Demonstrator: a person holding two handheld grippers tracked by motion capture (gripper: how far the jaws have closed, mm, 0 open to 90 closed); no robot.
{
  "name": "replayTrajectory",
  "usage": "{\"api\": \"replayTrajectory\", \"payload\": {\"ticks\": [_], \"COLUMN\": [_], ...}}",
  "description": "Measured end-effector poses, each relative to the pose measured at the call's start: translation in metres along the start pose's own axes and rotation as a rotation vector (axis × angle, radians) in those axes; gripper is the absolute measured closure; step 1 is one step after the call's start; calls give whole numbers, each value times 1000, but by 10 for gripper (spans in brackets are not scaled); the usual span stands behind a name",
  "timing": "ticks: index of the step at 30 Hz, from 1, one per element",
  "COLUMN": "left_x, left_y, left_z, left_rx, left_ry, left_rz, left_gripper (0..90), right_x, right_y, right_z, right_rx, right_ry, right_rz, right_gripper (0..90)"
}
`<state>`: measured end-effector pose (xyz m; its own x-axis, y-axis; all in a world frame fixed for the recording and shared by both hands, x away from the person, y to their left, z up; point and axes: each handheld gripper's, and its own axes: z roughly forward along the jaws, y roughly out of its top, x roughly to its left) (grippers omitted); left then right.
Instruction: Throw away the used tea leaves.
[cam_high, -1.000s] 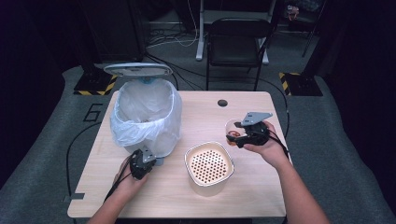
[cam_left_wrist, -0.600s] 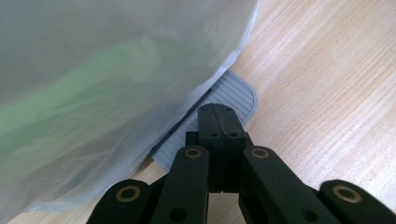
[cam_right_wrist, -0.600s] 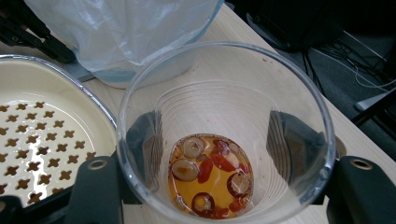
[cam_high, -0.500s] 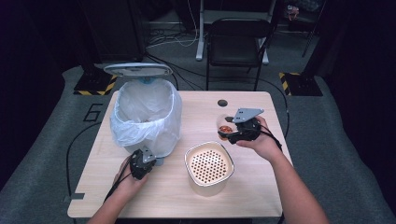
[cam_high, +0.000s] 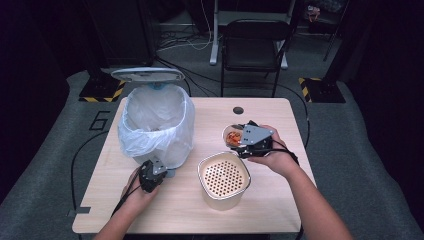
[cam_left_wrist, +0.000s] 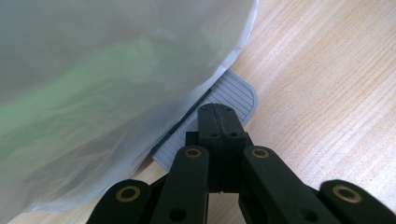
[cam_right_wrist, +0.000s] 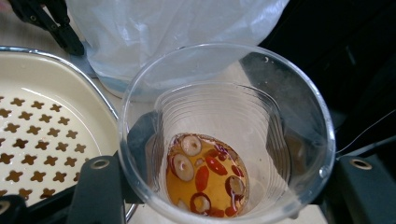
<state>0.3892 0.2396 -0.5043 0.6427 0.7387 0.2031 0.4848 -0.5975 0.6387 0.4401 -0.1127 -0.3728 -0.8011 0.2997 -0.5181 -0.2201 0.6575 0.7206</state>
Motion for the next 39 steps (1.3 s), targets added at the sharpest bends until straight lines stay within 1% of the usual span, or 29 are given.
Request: {"api": "replayTrajectory", "payload": {"ticks": [2,5,6,7,8,9,11,12,13,15,17,21,25,27,30,31,32,34,36,38,39], "left_x": [0,0,0,0,0,0,0,0,0,0,0,0,0,0,0,0,0,0,0,0,0], "left_y": [0,0,0,0,0,0,0,0,0,0,0,0,0,0,0,0,0,0,0,0,0], "left_z": [0,0,0,0,0,0,0,0,0,0,0,0,0,0,0,0,0,0,0,0,0], "left_rx": [0,0,6,6,6,6,6,6,6,6,6,6,7,7,7,7,7,7,-1,6,6], "left_ry": [-1,1,-3,-3,-3,-2,-2,-2,-2,-2,-2,-2,-3,-4,-4,-4,-4,-4,-1,-4,-2], "left_rz": [0,1,2,2,1,1,1,2,1,1,1,2,1,1,2,1,1,2,-1,2,1], "left_gripper": [900,900,900,900,900,900,900,900,900,900,900,900,900,900,900,900,900,900,900,900,900], "right_x": [4,10,12,15,17,19,23,25,27,30,33,38,44,47,51,52,53,57,61,65,67], "right_y": [3,7,8,9,10,11,14,15,16,19,21,23,22,22,23,23,24,25,25,25,25], "right_z": [-1,-2,-2,-1,-1,0,0,0,0,0,0,2,4,5,5,5,5,6,7,8,8], "right_rx": [3,22,27,36,52,61,84,91,95,101,112,119,145,171,184,188,194,218,227,247,252], "right_ry": [-15,-47,-51,-45,-46,-51,-51,-59,-70,-76,-93,-110,-129,-142,-152,-168,-171,-186,-182,-194,-195], "right_rz": [-39,-124,-150,-164,-187,-225,-268,-296,-317,-352,-398,-465,-539,-602,-646,-676,-698,-771,-814,-870,-887], "right_gripper": [373,376,378,379,380,381,388,391,393,396,400,406,411,415,420,421,422,425,426,428,429]}}
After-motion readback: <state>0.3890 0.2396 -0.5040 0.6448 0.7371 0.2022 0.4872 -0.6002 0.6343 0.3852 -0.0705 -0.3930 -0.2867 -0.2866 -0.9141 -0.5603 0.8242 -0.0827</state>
